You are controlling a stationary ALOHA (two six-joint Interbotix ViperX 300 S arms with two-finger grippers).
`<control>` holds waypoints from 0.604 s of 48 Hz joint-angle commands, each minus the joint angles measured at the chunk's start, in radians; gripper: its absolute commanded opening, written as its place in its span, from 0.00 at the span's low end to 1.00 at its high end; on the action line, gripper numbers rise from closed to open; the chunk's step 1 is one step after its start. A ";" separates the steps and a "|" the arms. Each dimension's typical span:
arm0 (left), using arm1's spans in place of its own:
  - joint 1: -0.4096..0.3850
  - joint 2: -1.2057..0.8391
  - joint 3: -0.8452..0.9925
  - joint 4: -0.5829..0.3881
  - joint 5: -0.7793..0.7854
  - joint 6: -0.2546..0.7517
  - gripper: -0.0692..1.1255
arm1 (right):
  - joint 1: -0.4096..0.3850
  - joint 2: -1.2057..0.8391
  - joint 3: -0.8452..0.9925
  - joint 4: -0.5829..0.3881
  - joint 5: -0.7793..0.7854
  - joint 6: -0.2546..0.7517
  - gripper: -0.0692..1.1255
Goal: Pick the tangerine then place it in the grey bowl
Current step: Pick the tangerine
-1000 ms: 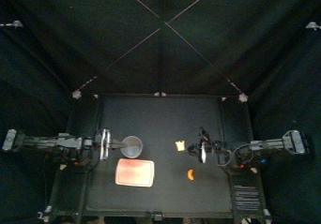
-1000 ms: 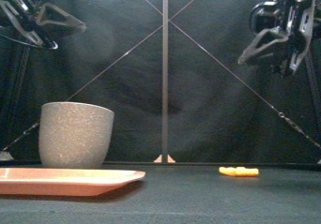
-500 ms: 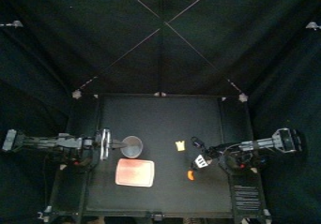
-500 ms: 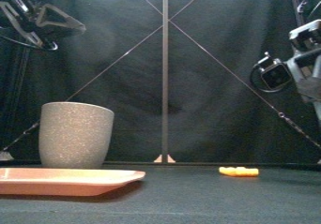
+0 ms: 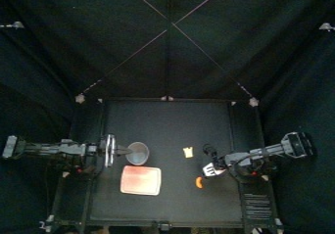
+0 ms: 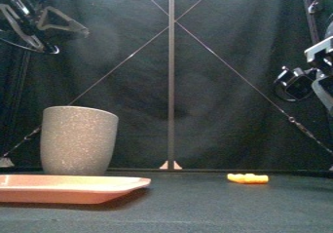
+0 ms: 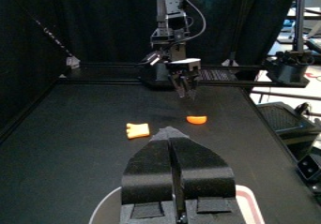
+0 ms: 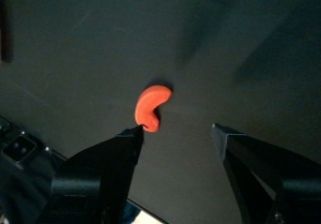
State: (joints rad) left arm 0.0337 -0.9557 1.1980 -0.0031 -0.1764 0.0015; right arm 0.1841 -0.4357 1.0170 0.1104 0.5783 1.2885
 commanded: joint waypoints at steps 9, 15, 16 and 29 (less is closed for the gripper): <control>0.003 0.003 -0.012 -0.002 -0.009 -0.002 0.13 | 0.181 0.081 -0.051 -0.308 -0.014 0.462 0.84; 0.005 0.005 -0.008 0.000 -0.009 0.002 0.13 | 0.236 0.140 -0.078 -0.437 -0.015 0.632 0.84; 0.006 0.003 -0.008 0.000 -0.011 0.002 0.13 | 0.241 0.147 -0.081 -0.453 -0.017 0.652 0.84; 0.011 0.003 0.003 0.000 -0.009 0.000 0.13 | 0.252 0.235 -0.124 -0.509 -0.075 0.746 0.83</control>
State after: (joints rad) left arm 0.0414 -0.9557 1.2134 -0.0031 -0.1779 0.0015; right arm 0.4341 -0.2056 0.9189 -0.3988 0.5139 2.0295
